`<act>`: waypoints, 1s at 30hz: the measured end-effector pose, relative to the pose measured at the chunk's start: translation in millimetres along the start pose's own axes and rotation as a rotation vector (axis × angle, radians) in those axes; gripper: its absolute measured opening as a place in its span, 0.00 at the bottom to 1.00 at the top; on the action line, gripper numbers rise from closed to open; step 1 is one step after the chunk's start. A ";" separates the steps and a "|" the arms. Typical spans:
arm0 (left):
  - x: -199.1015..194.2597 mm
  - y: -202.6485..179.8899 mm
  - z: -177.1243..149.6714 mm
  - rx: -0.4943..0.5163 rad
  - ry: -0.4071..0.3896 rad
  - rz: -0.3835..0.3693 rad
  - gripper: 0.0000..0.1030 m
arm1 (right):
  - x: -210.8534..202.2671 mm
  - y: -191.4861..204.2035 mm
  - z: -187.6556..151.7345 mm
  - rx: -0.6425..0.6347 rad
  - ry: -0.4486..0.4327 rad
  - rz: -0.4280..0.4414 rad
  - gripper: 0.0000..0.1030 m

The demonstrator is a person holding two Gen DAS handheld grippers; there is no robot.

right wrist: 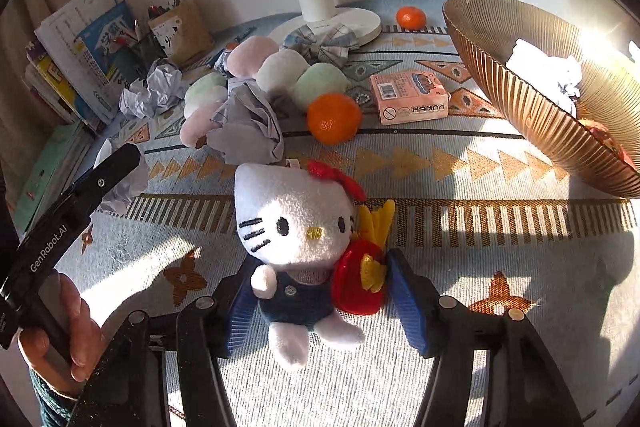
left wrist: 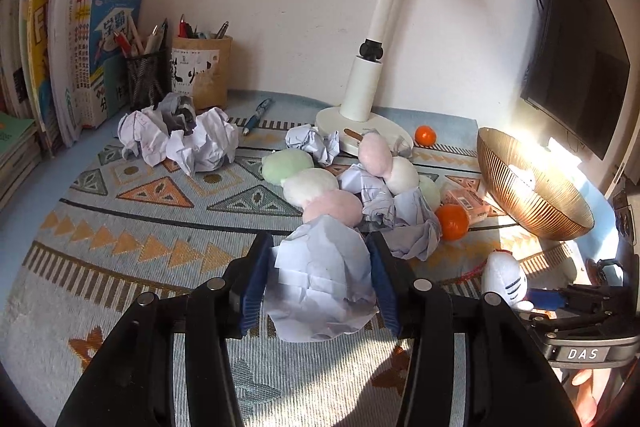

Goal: Organize objects
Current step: 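Grasp Hello Kitty plush with right tool while left tool grasps paper, then carry plush and paper over the bowl and open both tools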

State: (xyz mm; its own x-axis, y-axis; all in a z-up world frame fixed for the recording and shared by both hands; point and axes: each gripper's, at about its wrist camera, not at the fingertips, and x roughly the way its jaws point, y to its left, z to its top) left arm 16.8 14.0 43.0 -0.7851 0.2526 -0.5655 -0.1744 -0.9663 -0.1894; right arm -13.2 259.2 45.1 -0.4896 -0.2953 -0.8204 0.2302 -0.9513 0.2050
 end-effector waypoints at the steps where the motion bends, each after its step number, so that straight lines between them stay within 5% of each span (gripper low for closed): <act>1: 0.4 1.2 0.1 -0.005 0.002 -0.001 0.44 | -2.9 -1.3 -3.0 0.007 -0.014 0.013 0.71; 4: 1.8 3.2 0.2 -0.013 0.011 -0.004 0.44 | -9.5 -4.8 -10.1 0.011 -0.035 0.056 0.84; 15: 5.7 1.5 -0.5 -0.010 0.034 0.011 0.45 | 7.8 15.7 -3.7 -0.104 -0.045 0.065 0.84; 16: 6.3 1.3 -0.5 -0.009 0.036 0.012 0.45 | 9.1 17.2 -5.8 -0.105 -0.051 0.076 0.78; 17: 6.5 0.6 -0.7 -0.007 0.038 0.014 0.45 | 9.9 19.8 -7.9 -0.115 -0.052 0.073 0.61; 20: 6.6 -1.4 -0.9 0.001 0.040 0.016 0.45 | 4.7 24.7 -11.2 -0.131 -0.082 0.046 0.51; 26: 6.8 -20.0 0.2 0.074 0.063 0.057 0.44 | -42.2 -12.6 -7.4 -0.025 -0.191 0.068 0.50; 30: -8.0 -64.0 29.8 0.118 0.013 -0.067 0.44 | -106.9 -55.7 13.4 0.048 -0.346 -0.018 0.50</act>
State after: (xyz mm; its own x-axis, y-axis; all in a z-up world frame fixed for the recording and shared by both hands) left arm 16.6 72.3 83.6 -0.7619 0.3162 -0.5652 -0.2954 -0.9463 -0.1312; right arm 15.0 342.5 128.5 -0.7509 -0.2833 -0.5966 0.1830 -0.9572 0.2241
